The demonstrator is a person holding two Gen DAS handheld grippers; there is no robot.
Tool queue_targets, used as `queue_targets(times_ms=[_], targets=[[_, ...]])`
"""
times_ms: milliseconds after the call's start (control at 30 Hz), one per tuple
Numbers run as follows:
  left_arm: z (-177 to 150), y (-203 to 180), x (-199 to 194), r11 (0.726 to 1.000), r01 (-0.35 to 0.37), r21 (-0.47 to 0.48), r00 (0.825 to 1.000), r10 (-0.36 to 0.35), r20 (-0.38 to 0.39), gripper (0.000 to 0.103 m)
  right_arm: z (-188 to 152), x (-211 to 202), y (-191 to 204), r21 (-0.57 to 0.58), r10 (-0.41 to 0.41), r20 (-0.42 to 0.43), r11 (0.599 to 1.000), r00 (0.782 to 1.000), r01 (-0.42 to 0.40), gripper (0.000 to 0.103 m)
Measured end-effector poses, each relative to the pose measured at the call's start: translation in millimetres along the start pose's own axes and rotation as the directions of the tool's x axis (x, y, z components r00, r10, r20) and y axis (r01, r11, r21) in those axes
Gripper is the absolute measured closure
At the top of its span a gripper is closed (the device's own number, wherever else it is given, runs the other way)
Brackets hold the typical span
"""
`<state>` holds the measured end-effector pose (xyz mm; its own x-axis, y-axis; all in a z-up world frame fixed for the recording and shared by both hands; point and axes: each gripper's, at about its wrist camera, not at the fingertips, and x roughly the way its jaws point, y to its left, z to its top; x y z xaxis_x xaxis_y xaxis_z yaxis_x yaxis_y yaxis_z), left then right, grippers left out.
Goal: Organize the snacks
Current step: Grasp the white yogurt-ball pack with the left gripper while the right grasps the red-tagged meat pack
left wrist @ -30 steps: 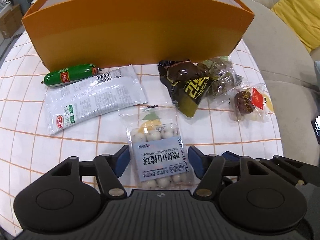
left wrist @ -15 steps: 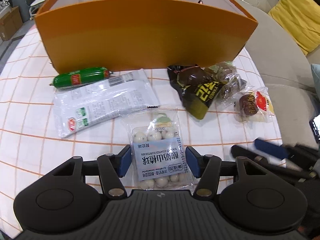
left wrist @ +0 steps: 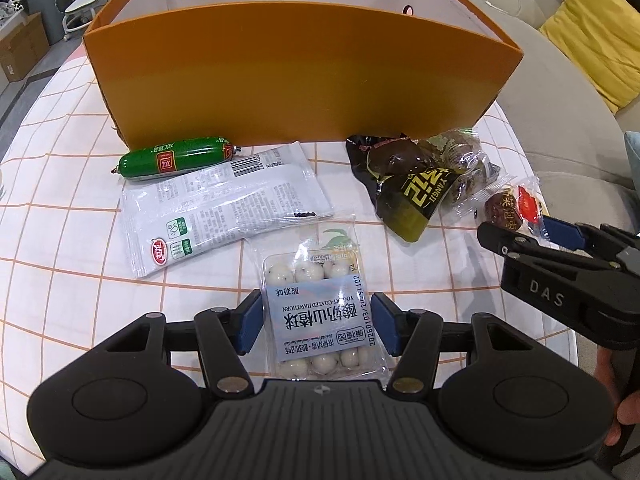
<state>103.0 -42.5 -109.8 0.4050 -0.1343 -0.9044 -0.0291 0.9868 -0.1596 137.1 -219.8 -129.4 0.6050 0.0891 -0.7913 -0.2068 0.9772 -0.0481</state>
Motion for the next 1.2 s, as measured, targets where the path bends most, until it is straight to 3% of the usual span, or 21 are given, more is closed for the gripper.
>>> queue_targets(times_ms=[167, 300, 533, 933, 1200], targets=[[0, 0, 2, 1.0, 0.0, 0.008, 1.0, 0.0, 0.004, 0.037, 4, 9, 5, -0.04, -0.02, 0.004, 0.999, 1.0, 0.02, 0.05], [-1, 0, 2, 1.0, 0.003, 0.011, 1.0, -0.003, 0.001, 0.037, 6, 18, 3, -0.044, -0.038, -0.007, 0.998, 0.999, 0.037, 0.061], [-1, 0, 0, 1.0, 0.008, 0.019, 1.0, -0.008, 0.007, 0.037, 7, 21, 4, -0.058, -0.061, -0.011, 0.996, 0.998, 0.06, 0.065], [-7, 0, -12, 0.999, 0.026, 0.031, 1.0, -0.026, -0.002, 0.038, -1, 0, 12, -0.113, -0.129, -0.114, 0.987, 0.985, 0.116, 0.069], [-10, 1, -30, 0.998, 0.051, 0.034, 0.998, -0.052, 0.026, 0.038, -8, -31, 22, -0.087, -0.085, -0.113, 0.993, 0.99, 0.076, 0.07]])
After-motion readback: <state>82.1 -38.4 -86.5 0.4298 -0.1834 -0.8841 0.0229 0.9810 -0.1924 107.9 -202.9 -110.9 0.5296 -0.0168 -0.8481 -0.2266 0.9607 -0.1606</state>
